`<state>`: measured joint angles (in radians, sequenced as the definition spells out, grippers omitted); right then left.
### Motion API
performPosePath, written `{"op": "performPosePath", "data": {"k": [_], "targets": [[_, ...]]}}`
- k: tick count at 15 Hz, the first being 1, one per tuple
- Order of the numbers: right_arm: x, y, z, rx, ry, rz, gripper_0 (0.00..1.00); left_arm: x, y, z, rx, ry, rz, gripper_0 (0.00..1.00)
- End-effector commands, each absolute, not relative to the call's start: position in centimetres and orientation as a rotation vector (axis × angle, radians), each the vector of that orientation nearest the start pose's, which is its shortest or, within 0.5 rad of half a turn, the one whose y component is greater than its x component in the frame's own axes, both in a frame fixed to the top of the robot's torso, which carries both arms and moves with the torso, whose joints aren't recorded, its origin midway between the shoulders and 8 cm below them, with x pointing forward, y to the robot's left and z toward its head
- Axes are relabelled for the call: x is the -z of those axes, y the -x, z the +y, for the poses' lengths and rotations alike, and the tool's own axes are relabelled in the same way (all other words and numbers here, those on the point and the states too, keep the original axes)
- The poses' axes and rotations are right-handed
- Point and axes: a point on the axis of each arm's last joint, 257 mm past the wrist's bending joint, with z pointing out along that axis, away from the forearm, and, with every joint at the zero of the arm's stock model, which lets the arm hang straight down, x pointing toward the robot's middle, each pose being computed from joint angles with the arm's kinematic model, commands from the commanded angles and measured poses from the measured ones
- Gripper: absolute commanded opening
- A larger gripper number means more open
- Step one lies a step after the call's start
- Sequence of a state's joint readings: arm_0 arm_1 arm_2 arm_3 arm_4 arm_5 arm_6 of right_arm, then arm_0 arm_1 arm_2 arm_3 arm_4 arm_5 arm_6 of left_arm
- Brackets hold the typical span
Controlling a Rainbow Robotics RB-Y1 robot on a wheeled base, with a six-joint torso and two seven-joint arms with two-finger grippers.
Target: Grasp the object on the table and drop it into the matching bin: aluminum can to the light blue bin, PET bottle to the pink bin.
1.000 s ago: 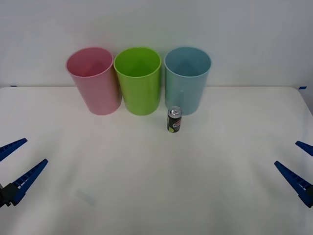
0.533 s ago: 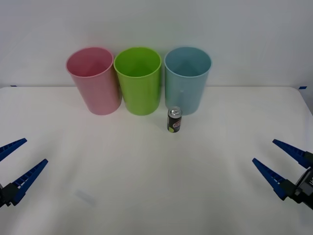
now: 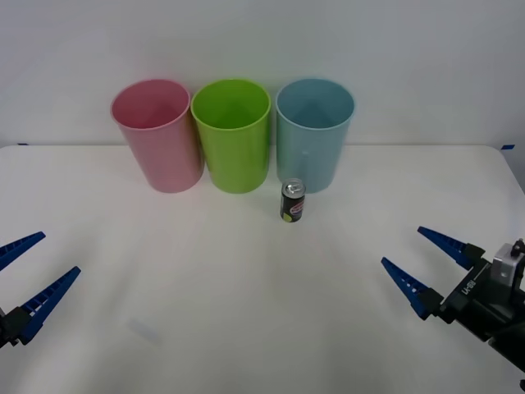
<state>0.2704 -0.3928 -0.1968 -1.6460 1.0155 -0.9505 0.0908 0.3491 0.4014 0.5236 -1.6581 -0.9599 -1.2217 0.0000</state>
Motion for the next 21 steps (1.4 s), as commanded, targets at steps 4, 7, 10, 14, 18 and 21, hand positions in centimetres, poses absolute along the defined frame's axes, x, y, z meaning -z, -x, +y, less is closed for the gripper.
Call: {"op": "performPosePath", "data": {"k": [4,7,10,14,18,21], "targets": [[23.2,-42.1,-20.1,-0.549,0.514,1.515,1.0,16.9,-34.2,33.0,0.567,-0.465,1.441,1.0],[23.6,-43.4,-18.4,-0.512,0.522,1.517,1.0,16.9,-34.2,33.0,0.567,-0.465,1.441,1.0],[24.7,-45.4,-16.4,-0.492,0.522,1.523,1.0,16.9,-34.2,33.0,0.567,-0.465,1.441,1.0],[25.9,-48.2,-13.9,-0.5,0.524,1.531,1.0,16.9,-34.2,33.0,0.567,-0.465,1.441,1.0],[26.4,-49.9,-11.7,-0.505,0.536,1.534,1.0,16.9,-34.2,33.0,0.567,-0.465,1.441,1.0],[26.6,-51.4,-10.2,-0.507,0.531,1.539,1.0,16.9,-34.2,33.0,0.567,-0.465,1.441,1.0]]}}
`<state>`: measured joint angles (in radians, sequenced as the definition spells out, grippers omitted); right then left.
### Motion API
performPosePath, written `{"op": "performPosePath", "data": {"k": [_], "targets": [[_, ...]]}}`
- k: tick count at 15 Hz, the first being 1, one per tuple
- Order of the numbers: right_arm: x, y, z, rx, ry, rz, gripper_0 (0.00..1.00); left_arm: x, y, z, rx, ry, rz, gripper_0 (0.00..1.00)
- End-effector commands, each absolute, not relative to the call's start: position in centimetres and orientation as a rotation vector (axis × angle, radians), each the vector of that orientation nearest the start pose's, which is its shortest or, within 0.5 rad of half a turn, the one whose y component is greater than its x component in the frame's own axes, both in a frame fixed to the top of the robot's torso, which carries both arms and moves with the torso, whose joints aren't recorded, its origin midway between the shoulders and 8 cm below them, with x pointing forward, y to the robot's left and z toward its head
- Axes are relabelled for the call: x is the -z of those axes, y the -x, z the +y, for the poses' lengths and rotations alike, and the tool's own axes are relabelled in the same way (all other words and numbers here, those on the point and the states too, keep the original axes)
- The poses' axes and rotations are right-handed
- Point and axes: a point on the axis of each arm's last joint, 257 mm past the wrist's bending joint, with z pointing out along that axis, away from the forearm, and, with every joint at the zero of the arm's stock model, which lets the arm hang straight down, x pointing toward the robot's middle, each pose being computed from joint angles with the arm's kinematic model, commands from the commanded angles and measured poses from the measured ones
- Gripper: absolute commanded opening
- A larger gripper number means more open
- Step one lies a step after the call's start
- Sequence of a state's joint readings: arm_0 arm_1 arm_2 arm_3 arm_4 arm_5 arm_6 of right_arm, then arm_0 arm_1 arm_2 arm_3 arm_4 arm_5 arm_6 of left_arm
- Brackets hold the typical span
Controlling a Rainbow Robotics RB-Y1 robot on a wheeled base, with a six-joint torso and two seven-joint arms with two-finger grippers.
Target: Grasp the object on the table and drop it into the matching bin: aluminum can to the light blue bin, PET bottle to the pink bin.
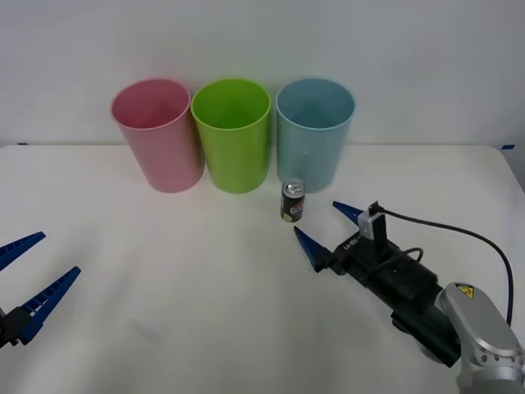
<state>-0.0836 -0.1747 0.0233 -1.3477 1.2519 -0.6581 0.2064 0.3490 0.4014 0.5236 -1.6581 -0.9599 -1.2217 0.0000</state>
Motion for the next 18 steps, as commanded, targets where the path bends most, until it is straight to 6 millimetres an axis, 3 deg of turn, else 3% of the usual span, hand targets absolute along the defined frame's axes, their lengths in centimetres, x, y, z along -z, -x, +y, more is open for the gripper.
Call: {"op": "performPosePath", "data": {"k": [1,10,18], "targets": [[26.7,-52.0,-9.7,-0.506,0.534,1.542,1.0,16.9,-34.2,33.0,0.567,-0.465,1.441,1.0],[28.0,-56.2,-7.4,-0.397,0.524,1.597,1.0,16.9,-34.2,33.0,0.567,-0.465,1.441,1.0],[28.6,-58.5,-5.3,-0.342,0.543,1.63,1.0,16.9,-34.2,33.0,0.567,-0.465,1.441,1.0]]}}
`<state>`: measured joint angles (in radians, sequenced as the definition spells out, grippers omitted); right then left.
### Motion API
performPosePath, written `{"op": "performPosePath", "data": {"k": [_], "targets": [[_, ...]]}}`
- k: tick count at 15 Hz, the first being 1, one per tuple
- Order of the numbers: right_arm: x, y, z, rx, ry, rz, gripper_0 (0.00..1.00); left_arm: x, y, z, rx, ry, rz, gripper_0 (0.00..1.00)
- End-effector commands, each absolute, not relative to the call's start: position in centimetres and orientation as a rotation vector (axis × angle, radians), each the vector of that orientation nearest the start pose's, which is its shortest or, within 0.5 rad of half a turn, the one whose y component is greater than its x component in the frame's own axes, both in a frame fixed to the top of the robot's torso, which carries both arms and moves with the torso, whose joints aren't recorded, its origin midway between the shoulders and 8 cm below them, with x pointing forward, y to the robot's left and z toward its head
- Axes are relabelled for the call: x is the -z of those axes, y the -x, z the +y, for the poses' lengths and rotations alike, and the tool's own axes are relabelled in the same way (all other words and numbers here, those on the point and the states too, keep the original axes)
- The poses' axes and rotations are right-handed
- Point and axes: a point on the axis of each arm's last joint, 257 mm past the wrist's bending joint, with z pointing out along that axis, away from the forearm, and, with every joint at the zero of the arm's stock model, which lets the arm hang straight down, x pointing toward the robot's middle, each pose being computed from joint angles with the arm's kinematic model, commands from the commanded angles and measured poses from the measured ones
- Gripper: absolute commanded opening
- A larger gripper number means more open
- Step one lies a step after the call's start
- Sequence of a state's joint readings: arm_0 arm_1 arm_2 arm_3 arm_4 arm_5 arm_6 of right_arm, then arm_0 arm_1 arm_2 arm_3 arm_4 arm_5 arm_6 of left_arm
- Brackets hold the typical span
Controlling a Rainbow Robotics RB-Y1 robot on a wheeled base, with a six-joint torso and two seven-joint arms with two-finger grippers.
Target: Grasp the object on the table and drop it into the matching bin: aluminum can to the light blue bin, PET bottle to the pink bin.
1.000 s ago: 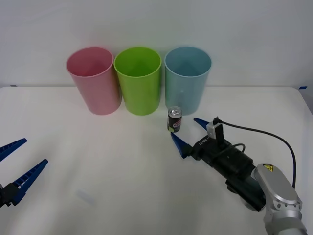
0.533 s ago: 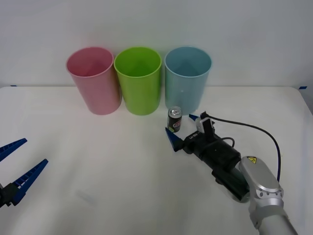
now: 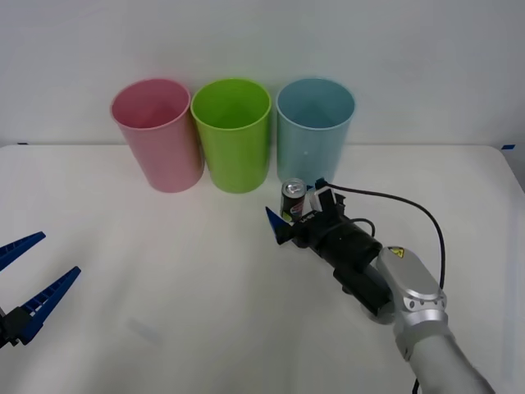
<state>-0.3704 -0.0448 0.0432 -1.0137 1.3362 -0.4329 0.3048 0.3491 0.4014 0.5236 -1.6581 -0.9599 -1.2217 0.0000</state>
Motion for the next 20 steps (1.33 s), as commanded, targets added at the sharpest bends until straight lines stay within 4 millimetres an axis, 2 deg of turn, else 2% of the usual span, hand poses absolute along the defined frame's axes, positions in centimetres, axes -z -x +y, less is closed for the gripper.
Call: {"op": "performPosePath", "data": {"k": [1,8,9,10,11,20], "targets": [[28.6,-58.7,-5.3,-0.327,0.543,1.634,1.0,16.9,-34.2,33.0,0.567,-0.465,1.441,1.0],[28.8,-58.6,-4.8,-0.315,0.556,1.637,1.0,16.9,-34.2,33.0,0.567,-0.465,1.441,1.0],[28.7,-58.7,-4.7,-0.314,0.56,1.635,0.68,16.9,-34.2,33.0,0.567,-0.465,1.441,1.0],[28.8,-58.6,-4.7,-0.312,0.559,1.638,0.12,16.9,-34.2,33.0,0.567,-0.465,1.441,1.0],[28.9,-58.6,-4.6,-0.311,0.565,1.636,0.0,16.9,-34.2,33.0,0.567,-0.465,1.441,1.0],[28.6,-58.3,-4.0,-0.344,0.556,1.628,0.0,16.9,-34.2,33.0,0.567,-0.465,1.441,1.0]]}}
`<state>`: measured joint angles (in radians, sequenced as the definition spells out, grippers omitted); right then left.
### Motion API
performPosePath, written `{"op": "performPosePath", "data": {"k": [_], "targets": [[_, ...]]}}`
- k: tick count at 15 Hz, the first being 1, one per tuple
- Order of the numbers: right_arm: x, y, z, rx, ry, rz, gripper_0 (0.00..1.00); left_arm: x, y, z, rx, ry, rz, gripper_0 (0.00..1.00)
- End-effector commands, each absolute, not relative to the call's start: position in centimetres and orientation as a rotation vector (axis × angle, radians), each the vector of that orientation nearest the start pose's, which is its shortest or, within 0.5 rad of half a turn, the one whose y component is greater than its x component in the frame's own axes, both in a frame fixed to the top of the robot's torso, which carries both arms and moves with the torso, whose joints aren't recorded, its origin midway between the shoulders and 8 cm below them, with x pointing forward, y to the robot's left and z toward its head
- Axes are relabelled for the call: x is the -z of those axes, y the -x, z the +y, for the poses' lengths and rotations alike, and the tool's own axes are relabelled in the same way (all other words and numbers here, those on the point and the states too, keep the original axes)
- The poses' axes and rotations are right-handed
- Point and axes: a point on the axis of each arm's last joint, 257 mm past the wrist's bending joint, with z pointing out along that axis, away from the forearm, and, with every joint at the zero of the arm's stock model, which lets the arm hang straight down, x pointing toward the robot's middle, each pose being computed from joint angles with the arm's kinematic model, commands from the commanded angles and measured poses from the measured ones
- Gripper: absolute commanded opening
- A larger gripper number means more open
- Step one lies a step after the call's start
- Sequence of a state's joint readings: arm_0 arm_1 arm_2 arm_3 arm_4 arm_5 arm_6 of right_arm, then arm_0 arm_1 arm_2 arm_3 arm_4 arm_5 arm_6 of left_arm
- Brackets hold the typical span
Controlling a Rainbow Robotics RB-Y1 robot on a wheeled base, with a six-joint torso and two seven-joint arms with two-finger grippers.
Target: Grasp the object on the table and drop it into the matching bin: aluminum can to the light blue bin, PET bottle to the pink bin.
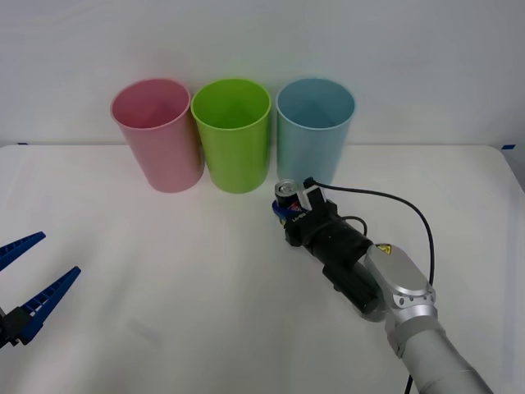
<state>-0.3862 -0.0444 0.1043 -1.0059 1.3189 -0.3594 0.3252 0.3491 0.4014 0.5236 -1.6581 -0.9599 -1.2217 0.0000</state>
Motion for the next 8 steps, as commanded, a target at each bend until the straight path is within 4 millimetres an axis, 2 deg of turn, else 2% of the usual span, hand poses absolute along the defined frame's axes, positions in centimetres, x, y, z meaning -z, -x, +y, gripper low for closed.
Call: {"op": "performPosePath", "data": {"k": [1,8], "targets": [[28.6,-58.2,-4.1,-0.354,0.555,1.626,0.0,16.9,-34.2,33.0,0.567,-0.465,1.441,1.0],[26.3,-55.5,-5.6,-0.389,0.536,1.56,0.0,16.9,-34.2,33.0,0.567,-0.465,1.441,1.0]]}}
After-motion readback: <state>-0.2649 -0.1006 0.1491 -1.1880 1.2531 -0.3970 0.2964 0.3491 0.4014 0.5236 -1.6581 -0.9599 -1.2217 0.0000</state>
